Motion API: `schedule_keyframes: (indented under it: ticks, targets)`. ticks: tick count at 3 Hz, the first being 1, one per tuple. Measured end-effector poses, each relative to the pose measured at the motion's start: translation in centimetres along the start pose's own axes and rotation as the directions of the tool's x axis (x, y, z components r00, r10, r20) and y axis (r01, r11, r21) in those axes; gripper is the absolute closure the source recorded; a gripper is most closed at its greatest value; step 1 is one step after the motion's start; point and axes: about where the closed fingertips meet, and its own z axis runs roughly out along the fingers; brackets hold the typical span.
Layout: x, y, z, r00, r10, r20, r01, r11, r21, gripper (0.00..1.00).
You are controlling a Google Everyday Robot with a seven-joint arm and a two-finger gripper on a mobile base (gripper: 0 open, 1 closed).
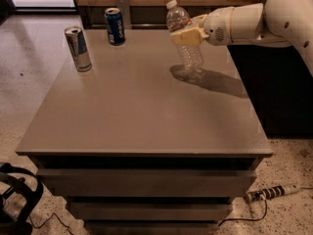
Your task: Place water bottle upright
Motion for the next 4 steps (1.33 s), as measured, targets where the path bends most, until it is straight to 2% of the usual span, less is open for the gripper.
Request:
schedule_keyframes:
  ticks: [1, 3, 4]
  targets:
    - [0.1, 1.1, 1.0, 1.000, -0.014, 0.007, 0.014, 0.9998, -0.011, 1.00]
    - [-0.3, 2.8, 2.3, 1.000, 0.008, 0.024, -0.006, 0.9986, -0.052, 1.00]
    - [-0.6, 3.0, 2.2, 0.997, 0.037, 0.065, -0.031, 0.9964, -0.078, 1.00]
